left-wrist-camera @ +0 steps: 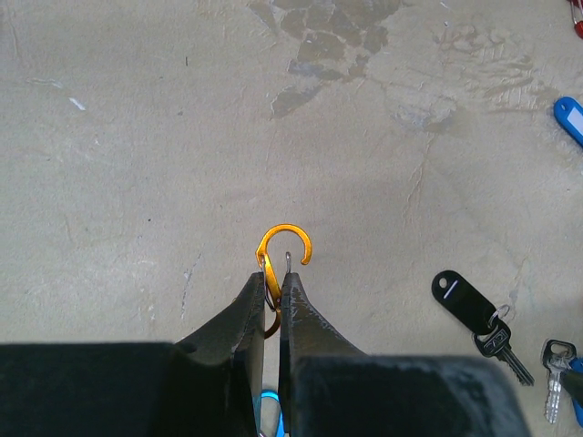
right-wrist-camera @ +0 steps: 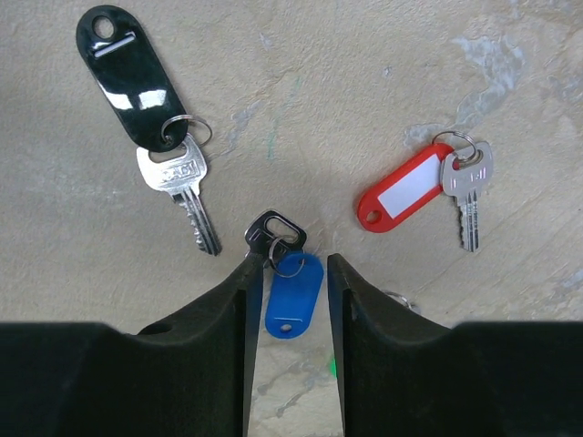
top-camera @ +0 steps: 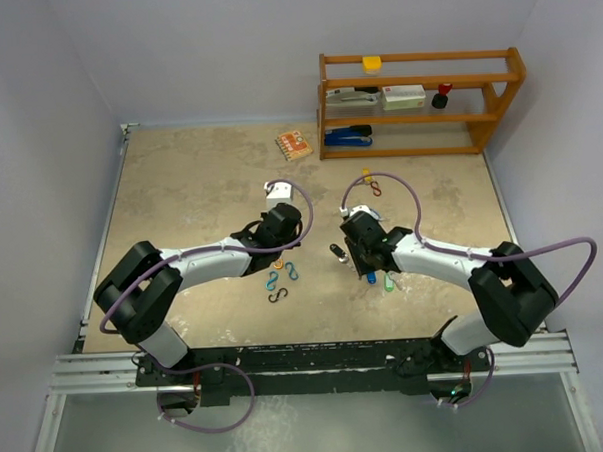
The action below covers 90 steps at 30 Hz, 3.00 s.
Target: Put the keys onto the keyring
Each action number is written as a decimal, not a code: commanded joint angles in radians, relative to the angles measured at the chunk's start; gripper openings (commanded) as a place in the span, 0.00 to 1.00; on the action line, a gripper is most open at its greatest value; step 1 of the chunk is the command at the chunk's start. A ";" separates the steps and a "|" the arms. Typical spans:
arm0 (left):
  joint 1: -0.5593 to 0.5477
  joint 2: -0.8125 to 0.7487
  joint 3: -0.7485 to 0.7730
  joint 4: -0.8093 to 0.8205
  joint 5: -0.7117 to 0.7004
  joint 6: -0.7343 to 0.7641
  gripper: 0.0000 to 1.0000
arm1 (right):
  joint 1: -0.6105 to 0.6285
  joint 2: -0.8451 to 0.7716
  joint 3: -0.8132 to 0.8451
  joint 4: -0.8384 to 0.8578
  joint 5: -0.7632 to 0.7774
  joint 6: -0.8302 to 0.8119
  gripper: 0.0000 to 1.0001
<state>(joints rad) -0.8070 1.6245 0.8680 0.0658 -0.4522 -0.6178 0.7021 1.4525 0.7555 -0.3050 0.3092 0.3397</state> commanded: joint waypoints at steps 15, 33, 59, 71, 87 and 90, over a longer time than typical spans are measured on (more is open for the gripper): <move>0.015 -0.019 -0.012 0.044 0.008 -0.013 0.00 | 0.006 0.029 0.049 0.002 0.041 -0.011 0.25; 0.019 -0.021 -0.018 0.051 0.016 -0.014 0.00 | 0.007 -0.015 0.051 0.014 0.076 -0.007 0.00; 0.019 -0.069 -0.044 0.171 0.183 -0.026 0.00 | 0.001 -0.191 0.084 0.242 -0.190 -0.045 0.00; 0.023 -0.109 -0.042 0.239 0.311 -0.063 0.00 | -0.009 -0.127 0.135 0.363 -0.353 -0.014 0.00; 0.023 -0.134 -0.046 0.256 0.391 -0.063 0.00 | -0.018 -0.085 0.177 0.394 -0.386 -0.001 0.00; 0.023 -0.134 -0.048 0.257 0.397 -0.060 0.00 | -0.022 -0.080 0.187 0.386 -0.386 -0.003 0.00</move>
<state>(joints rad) -0.7918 1.5208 0.8135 0.2756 -0.0872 -0.6716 0.6888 1.3701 0.8749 0.0437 -0.0696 0.3298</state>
